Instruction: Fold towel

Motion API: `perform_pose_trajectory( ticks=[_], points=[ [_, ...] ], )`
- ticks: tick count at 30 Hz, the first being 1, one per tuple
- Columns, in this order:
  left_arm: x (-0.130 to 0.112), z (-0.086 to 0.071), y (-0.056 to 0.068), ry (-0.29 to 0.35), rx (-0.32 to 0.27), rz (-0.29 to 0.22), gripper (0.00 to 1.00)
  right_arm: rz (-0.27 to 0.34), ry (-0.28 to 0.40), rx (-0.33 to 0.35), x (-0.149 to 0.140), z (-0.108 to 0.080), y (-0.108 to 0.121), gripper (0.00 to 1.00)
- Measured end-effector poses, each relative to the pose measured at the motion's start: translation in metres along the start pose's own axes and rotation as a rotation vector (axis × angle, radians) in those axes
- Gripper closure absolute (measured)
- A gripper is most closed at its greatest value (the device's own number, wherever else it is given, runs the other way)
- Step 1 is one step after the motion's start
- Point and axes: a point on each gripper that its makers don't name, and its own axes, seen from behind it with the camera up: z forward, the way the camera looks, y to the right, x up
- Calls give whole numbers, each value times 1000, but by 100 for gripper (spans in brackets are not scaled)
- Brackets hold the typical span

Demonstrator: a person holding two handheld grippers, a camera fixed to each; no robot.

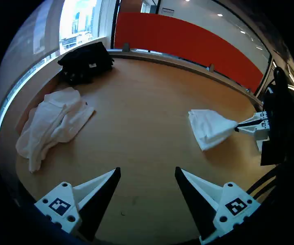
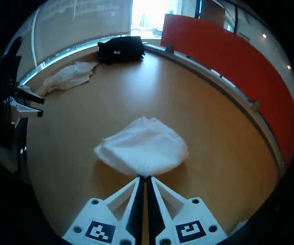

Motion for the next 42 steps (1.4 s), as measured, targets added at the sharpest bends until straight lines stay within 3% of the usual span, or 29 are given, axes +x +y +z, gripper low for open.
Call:
perform_pose_trajectory(
  ticks=[8,14,30,42],
  points=[
    [12,0,5,22,-18,10,1,-59,83,-50,59,-36,21,96],
    [18,1,11,32,-31,20,1,-97,110,-79,80,-60,31,96],
    [28,4,23,40,-56,38,1,-80,127,-112,82,-87,58,96],
    [31,7,27,39,-56,53,1,-51,124,-137,68,-104,87,96]
  ],
)
